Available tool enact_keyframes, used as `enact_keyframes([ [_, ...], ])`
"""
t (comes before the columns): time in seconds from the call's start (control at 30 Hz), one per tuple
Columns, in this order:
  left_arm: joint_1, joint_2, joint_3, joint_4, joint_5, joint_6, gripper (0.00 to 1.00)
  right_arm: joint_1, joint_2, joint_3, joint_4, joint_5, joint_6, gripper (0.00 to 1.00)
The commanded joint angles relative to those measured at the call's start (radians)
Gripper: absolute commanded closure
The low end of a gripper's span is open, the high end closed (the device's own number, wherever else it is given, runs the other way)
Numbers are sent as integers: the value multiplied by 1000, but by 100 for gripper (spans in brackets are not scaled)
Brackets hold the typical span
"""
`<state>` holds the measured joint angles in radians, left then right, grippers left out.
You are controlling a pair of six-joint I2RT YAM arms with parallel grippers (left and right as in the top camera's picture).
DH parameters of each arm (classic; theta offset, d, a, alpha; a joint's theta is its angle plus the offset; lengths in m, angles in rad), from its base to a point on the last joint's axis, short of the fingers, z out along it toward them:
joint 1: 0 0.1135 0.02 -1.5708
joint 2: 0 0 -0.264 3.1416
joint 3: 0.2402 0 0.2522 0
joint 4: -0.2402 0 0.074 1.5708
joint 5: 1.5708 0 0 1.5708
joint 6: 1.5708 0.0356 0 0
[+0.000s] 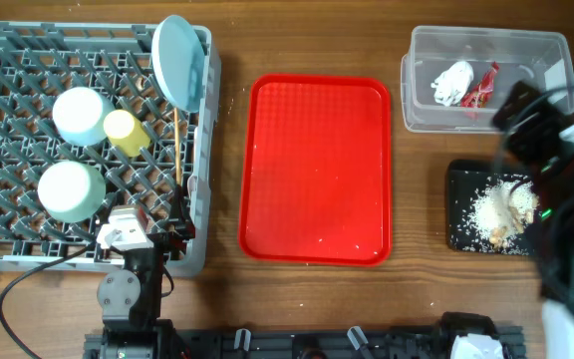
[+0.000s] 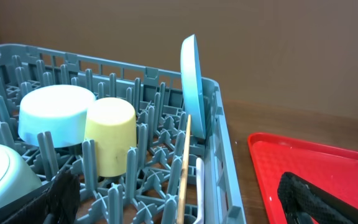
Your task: Sort waste into correct bins and load items into the dishwasher rack
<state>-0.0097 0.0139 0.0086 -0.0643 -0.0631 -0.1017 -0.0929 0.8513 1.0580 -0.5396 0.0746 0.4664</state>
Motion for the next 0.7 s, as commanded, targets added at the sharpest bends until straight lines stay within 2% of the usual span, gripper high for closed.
enact_keyframes([
  [0.0, 6, -8, -3, -1, -17, 19, 0, 73, -160, -260, 214, -121, -163, 0],
  [0.13, 6, -8, -3, -1, -17, 19, 0, 76, -273, -480, 415, -185, -163, 0],
  [0.23, 6, -8, -3, -1, -17, 19, 0, 76, -342, -600, 504, -189, -163, 0],
  [0.67, 6, -8, -3, -1, -17, 19, 0, 82, -671, -879, 642, -189, -253, 0],
])
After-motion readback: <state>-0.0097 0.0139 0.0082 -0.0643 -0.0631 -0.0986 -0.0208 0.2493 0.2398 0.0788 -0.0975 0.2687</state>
